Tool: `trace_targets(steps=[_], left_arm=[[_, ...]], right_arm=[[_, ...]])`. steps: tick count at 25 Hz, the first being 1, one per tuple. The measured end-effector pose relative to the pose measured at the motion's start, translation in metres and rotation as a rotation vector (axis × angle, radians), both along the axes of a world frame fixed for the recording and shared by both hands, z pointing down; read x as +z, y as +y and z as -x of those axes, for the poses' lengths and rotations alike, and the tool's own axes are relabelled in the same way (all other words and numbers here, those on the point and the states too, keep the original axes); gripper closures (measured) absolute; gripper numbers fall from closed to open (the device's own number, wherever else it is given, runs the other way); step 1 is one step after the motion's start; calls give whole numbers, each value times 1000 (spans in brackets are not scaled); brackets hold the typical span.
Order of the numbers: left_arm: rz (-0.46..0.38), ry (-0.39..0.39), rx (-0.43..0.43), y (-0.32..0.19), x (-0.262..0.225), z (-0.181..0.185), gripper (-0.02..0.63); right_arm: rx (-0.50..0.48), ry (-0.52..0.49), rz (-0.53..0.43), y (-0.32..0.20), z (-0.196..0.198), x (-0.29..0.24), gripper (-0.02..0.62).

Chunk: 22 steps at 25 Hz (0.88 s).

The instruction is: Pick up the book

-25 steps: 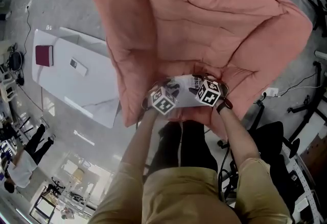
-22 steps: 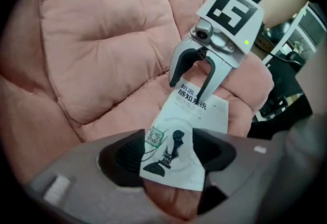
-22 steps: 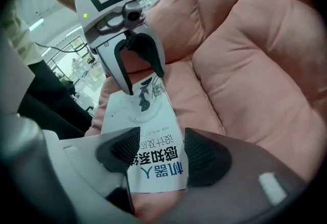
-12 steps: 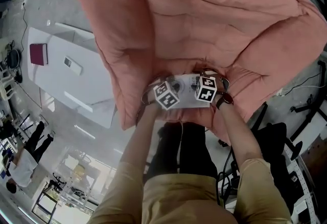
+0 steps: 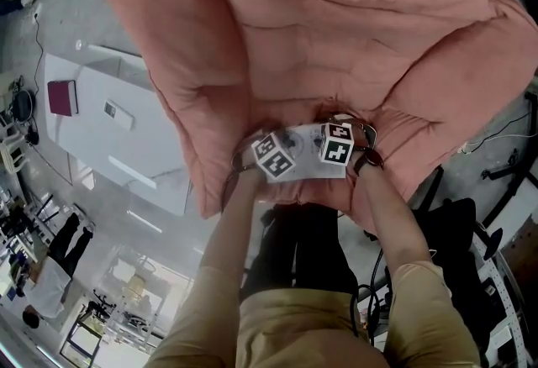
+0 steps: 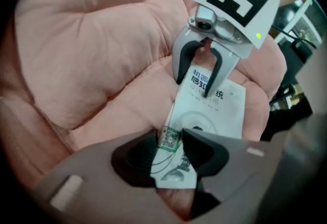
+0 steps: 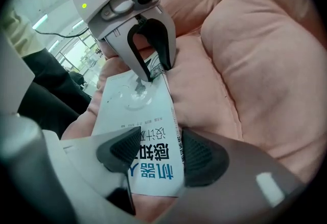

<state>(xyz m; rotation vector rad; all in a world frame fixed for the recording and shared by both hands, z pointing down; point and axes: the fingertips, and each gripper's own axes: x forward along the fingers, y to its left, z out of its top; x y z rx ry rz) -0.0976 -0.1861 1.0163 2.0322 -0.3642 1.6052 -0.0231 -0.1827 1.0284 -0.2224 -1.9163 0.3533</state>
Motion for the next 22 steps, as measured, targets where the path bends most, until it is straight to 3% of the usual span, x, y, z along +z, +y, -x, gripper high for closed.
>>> trace_targets(steps=[2, 4, 8, 14, 19, 22], left_arm=[[-33, -10, 22, 4, -7, 1, 469], [-52, -20, 38, 8, -14, 2, 498], [-55, -15, 92, 19, -30, 2, 533], [-40, -11, 191, 50, -66, -3, 551], [-75, 2, 299, 61, -105, -5, 558], [-68, 20, 361, 68, -137, -9, 561]], right_arm=[[9, 16, -60, 2, -1, -5, 359], [27, 25, -110, 0, -1, -13, 428], [17, 23, -128, 7, -5, -30, 513], [-41, 40, -140, 37, -10, -67, 545], [-61, 31, -180, 48, -12, -108, 548], [-85, 28, -146, 56, -16, -142, 550]])
